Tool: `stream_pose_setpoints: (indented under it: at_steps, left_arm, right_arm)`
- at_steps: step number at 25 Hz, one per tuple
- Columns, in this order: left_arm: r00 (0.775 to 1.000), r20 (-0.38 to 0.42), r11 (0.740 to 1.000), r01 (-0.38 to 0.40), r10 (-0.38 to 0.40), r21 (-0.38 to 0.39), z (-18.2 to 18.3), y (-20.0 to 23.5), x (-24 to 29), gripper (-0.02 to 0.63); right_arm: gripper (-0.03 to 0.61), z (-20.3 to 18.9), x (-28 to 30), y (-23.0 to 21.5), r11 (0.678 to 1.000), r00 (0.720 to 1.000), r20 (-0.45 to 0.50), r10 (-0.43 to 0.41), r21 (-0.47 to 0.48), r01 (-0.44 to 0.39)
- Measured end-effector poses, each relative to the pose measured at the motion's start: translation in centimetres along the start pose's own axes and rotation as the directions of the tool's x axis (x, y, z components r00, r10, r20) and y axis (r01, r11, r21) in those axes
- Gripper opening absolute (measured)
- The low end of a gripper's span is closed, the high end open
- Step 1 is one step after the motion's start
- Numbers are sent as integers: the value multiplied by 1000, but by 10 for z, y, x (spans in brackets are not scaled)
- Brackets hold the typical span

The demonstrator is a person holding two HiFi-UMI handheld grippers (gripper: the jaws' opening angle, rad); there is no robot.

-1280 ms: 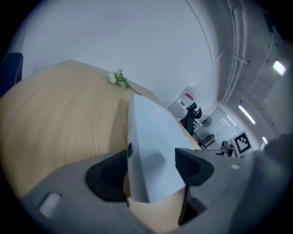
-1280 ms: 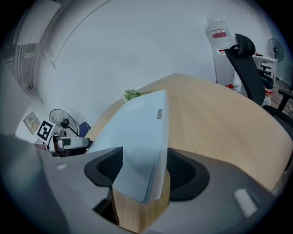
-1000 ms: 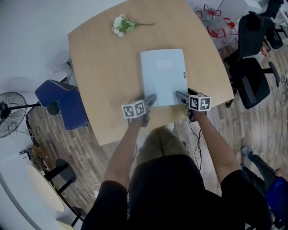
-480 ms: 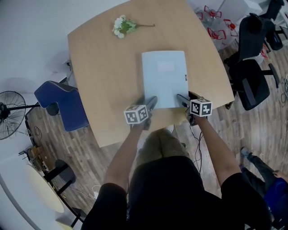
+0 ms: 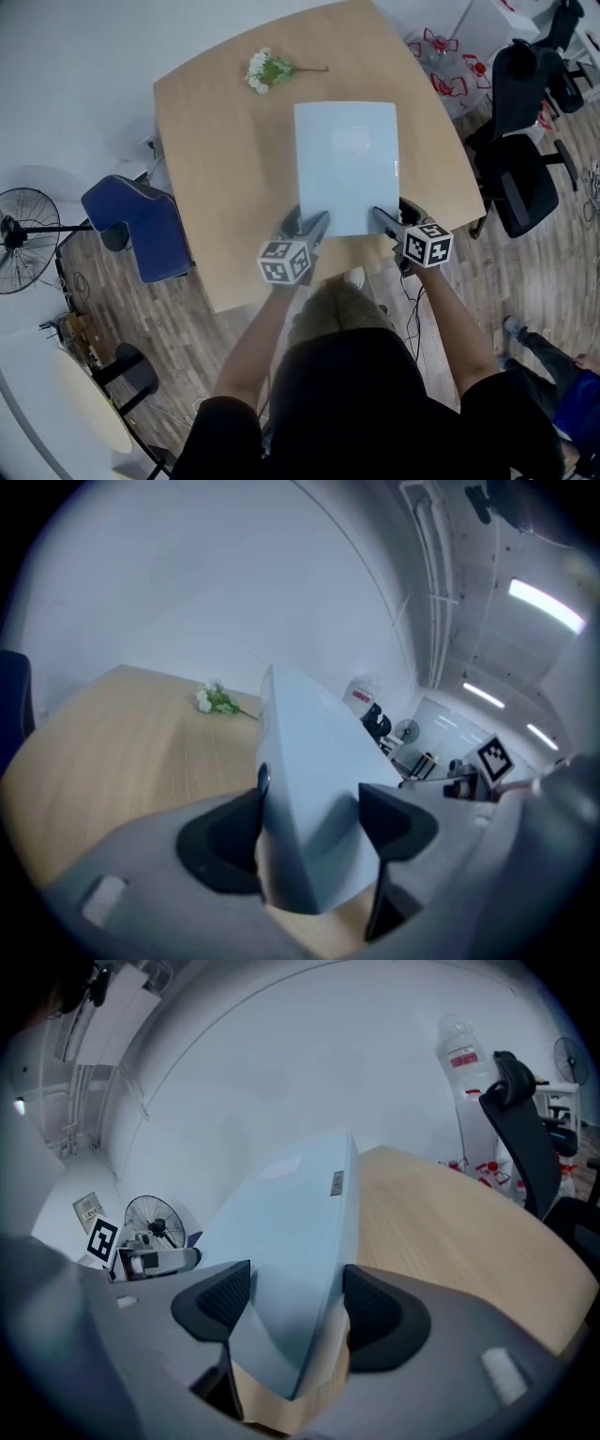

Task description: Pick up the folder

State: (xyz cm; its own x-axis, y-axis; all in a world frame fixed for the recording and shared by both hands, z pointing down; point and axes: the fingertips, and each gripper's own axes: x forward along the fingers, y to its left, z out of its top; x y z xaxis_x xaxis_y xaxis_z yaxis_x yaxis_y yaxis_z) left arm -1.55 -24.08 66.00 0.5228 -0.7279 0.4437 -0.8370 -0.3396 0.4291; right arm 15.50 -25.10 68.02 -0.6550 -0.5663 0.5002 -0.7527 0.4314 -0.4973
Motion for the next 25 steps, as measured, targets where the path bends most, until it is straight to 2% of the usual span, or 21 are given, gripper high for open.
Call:
stream_pose_setpoints:
  at_steps: [5,11,17,20,25]
  left_arm:
    - [992,128,1000,8,-12,28,48,-24,-60,327]
    - [960,277,999,21,-27,25,96,-48,-144,327]
    - [918,397,996,-30,-6,84,126,-64,-229,328]
    - [900,437,992,-56,0,114,136,-63,-264,328]
    - [876,483,990,-70,2,122,155,-51,-310,330]
  right_arm:
    - [314,47,-39,61,991,993,112,32,-136,-17]
    - [314,93,-85,148,954,971,219,95,-297,-27]
    - [314,109,-116,224,924,944,277,181,-376,-66]
    - [313,113,-122,259,908,933,291,212,-411,-78]
    - [308,122,-120,309,888,916,305,259,-449,-101]
